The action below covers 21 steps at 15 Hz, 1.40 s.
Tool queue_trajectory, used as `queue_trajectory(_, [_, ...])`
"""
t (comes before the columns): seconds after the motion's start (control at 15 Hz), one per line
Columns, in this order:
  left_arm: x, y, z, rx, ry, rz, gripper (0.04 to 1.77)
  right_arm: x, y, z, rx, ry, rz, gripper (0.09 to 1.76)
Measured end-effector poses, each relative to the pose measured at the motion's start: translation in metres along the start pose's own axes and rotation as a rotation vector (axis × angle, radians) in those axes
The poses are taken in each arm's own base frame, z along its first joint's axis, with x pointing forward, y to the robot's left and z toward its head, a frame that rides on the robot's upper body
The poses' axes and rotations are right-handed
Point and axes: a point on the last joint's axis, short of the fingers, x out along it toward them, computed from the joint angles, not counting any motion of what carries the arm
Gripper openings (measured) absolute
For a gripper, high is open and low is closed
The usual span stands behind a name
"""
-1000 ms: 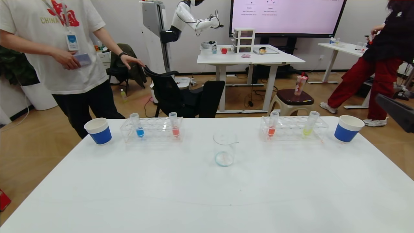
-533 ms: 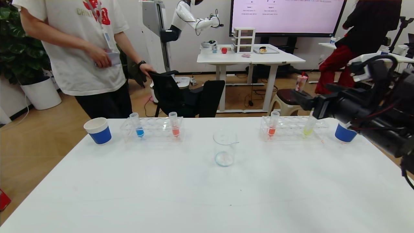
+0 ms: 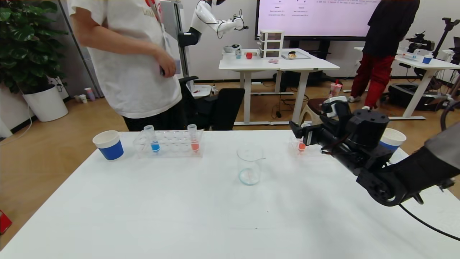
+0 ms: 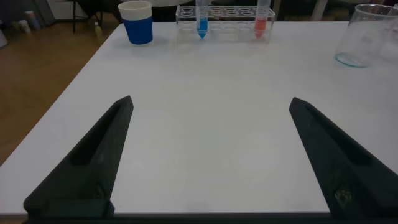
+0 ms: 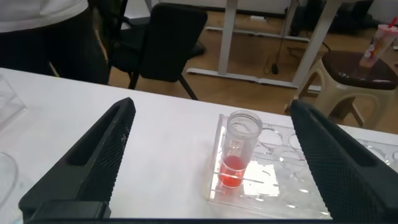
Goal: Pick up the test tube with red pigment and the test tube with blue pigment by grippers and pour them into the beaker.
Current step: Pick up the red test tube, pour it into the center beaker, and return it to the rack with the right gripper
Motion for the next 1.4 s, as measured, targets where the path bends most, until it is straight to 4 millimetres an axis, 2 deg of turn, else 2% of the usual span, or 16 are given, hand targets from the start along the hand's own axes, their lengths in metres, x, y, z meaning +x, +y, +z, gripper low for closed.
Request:
queue_trajectory(0.2, [0.0,0.0,0.0,0.0,0.0,0.0,1.75,0.026,-0.008,-0.022,0.0,0.011,-0.037,1.73])
queue_trajectory(0.53, [0.0,0.0,0.0,0.0,0.0,0.0,1.75,0.059,-0.016,-0.045,0.041,-0.003,-0.107,1.73])
queue_trajectory(0.8, [0.0,0.0,0.0,0.0,0.0,0.0,1.75,0.067,-0.016,-0.058,0.041,0.015,-0.108,1.73])
queue_trajectory(1.07, [0.0,0.0,0.0,0.0,0.0,0.0,1.75,0.067,-0.014,-0.062,0.04,0.022,-0.106,1.73])
queue_trajectory(1.13, [0.0,0.0,0.0,0.0,0.0,0.0,1.75,0.067,-0.014,-0.062,0.04,0.019,-0.105,1.6])
queue_trajectory(1.2, [0.0,0.0,0.0,0.0,0.0,0.0,1.75,0.067,-0.013,-0.062,0.04,0.015,-0.104,1.32])
queue_trajectory(1.33, [0.0,0.0,0.0,0.0,0.0,0.0,1.75,0.066,-0.013,-0.061,0.042,0.009,-0.105,0.49])
queue_trajectory(1.4, [0.0,0.0,0.0,0.0,0.0,-0.001,1.75,0.065,-0.011,-0.059,0.042,-0.002,-0.103,0.36])
